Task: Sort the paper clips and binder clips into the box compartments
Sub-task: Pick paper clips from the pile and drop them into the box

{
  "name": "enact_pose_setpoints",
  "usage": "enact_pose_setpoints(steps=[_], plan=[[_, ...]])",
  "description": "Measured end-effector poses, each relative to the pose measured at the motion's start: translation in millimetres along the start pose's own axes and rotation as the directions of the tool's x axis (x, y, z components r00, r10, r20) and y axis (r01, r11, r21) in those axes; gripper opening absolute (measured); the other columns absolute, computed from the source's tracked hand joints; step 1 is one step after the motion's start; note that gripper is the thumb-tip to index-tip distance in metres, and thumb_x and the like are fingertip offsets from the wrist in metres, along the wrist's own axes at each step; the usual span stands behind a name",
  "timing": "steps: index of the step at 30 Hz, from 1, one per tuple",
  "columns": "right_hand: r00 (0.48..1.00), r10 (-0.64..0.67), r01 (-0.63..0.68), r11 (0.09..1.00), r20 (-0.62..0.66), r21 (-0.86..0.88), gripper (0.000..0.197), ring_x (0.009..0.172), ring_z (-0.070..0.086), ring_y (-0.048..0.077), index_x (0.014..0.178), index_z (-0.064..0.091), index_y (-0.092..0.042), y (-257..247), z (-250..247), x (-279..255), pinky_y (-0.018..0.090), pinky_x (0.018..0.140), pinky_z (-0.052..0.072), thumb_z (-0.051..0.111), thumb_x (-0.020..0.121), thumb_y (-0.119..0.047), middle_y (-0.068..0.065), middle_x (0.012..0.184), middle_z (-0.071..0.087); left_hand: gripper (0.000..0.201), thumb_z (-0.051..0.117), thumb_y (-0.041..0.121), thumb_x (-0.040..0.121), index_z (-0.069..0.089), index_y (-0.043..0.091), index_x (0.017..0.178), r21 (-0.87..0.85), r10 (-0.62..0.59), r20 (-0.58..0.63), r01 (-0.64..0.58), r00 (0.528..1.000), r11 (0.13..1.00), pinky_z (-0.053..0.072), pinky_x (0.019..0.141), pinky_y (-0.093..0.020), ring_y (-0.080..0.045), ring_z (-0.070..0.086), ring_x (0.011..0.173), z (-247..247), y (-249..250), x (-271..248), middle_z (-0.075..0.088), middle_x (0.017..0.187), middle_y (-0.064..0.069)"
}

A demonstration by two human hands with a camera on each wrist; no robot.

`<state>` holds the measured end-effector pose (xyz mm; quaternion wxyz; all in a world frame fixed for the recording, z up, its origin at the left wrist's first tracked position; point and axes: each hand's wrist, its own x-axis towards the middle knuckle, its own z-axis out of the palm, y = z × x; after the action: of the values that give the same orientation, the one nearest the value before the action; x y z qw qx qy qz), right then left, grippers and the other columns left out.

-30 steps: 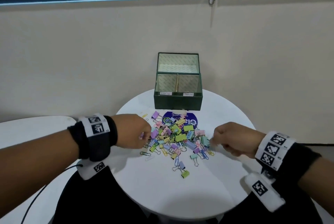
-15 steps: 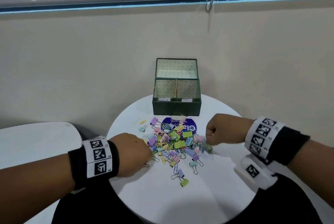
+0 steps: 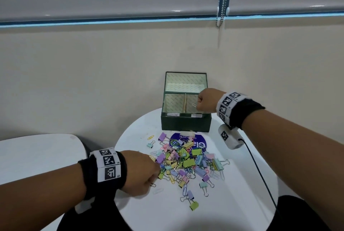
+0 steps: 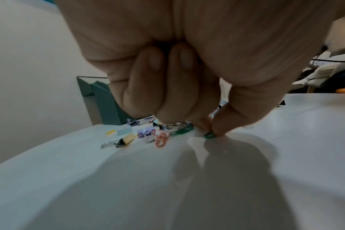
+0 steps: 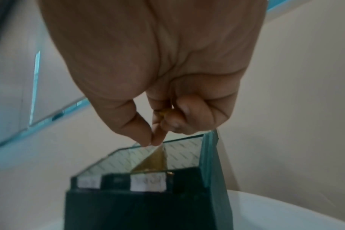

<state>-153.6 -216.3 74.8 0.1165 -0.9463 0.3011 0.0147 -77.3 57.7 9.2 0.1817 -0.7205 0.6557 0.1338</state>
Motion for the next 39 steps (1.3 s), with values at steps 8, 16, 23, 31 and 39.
enact_pose_setpoints(steps=[8, 16, 23, 31, 39], plan=[[0.998, -0.052, 0.052, 0.999, -0.020, -0.017, 0.036, 0.117, 0.061, 0.022, 0.129, 0.066, -0.019, -1, 19, 24, 0.030, 0.092, 0.050, 0.057, 0.095, -0.012, 0.002, 0.133, 0.062, 0.014, 0.053, 0.032, 0.078, 0.060, 0.024, 0.087, -0.135, -0.003, 0.014, 0.005, 1.000, 0.991, 0.048, 0.066, -0.024, -0.008, 0.054, 0.072, 7, -5, 1, 0.065, 0.081, 0.010], [0.971, -0.160, 0.189, 0.968, -0.177, 0.163, 0.013, 0.087, 0.064, 0.017, 0.082, 0.058, -0.024, 24, 25, -45, 0.022, 0.072, 0.050, 0.064, 0.093, -0.019, -0.004, 0.091, 0.064, 0.008, 0.057, 0.028, 0.088, 0.054, 0.027, 0.081, -0.318, -0.022, -0.123, -0.018, 0.992, 0.948, 0.037, 0.057, -0.017, -0.002, 0.043, 0.057, -48, -25, 17, 0.053, 0.068, 0.012], [0.969, -0.111, 0.117, 0.993, 0.221, -0.015, 0.022, 0.085, 0.057, 0.005, 0.100, 0.063, -0.038, 47, 73, -120, 0.029, 0.084, 0.052, 0.072, 0.083, -0.050, -0.017, 0.097, 0.060, 0.014, 0.058, 0.022, 0.090, 0.056, 0.017, 0.078, -0.474, -0.232, -0.367, 0.033, 0.901, 0.880, 0.043, 0.059, -0.022, -0.012, 0.048, 0.064, -116, -32, 99, 0.056, 0.073, 0.002], [0.991, -0.075, 0.062, 0.991, 0.107, 0.117, 0.027, 0.093, 0.060, 0.015, 0.094, 0.061, -0.056, 55, 94, -108, 0.034, 0.085, 0.054, 0.070, 0.085, -0.033, -0.016, 0.099, 0.057, 0.024, 0.053, 0.020, 0.091, 0.062, 0.001, 0.080, -0.683, -0.477, -0.348, 0.130, 0.808, 0.718, 0.057, 0.082, -0.038, -0.029, 0.062, 0.077, -126, -7, 169, 0.065, 0.082, -0.011], [0.996, -0.064, 0.071, 0.988, -0.056, 0.136, 0.020, 0.098, 0.062, 0.015, 0.100, 0.063, -0.041, 55, 98, -111, 0.026, 0.082, 0.050, 0.061, 0.091, -0.023, -0.015, 0.101, 0.057, 0.040, 0.056, 0.008, 0.095, 0.057, 0.012, 0.135, -0.771, -0.399, -0.391, -0.059, 0.829, 0.634, 0.056, 0.080, -0.025, -0.018, 0.064, 0.102, -121, -26, 131, 0.062, 0.128, -0.002]])
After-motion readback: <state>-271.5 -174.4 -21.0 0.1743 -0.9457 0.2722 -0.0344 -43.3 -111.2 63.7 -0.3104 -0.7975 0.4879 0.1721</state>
